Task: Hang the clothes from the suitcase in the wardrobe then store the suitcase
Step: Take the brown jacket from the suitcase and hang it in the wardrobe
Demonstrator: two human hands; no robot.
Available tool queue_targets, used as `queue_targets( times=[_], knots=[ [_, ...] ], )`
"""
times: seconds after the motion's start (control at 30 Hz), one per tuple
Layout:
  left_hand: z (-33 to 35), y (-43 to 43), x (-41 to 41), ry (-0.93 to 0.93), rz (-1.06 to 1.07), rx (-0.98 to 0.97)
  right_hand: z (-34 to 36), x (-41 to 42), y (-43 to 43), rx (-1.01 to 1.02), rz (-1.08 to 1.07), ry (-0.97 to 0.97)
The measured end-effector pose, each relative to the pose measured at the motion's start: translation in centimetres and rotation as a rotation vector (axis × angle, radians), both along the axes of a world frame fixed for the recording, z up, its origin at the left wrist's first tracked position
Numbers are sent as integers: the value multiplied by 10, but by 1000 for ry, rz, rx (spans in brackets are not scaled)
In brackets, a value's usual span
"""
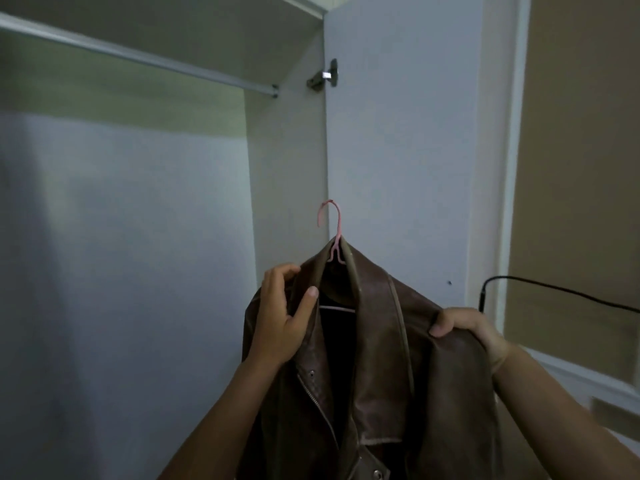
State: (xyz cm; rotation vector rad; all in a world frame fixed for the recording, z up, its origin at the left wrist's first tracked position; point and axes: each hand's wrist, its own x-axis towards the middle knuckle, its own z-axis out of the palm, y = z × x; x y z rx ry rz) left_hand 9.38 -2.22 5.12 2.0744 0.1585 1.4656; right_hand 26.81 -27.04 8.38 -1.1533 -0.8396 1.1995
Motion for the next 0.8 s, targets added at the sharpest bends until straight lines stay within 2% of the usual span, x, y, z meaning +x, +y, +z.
queue_targets(
  times=[0.13,0.2,0.37,0.57,0.7,0.8],
  knots=[
    [14,29,26,88,135,44,29,27,43,61,14,-52],
    [24,44,38,42,223,3,46,41,68,60,17,-112],
    [56,71,62,-37,351,-74,72,65,120,141,50,-115],
    [97,121,89,-19,268,-6,111,99,175,248,108,-73],
    [126,178,104,-45,293,5,156,106,234,258,127,-160],
    [151,233,109,21,248,7,190,102,273,280,136,-200]
  ],
)
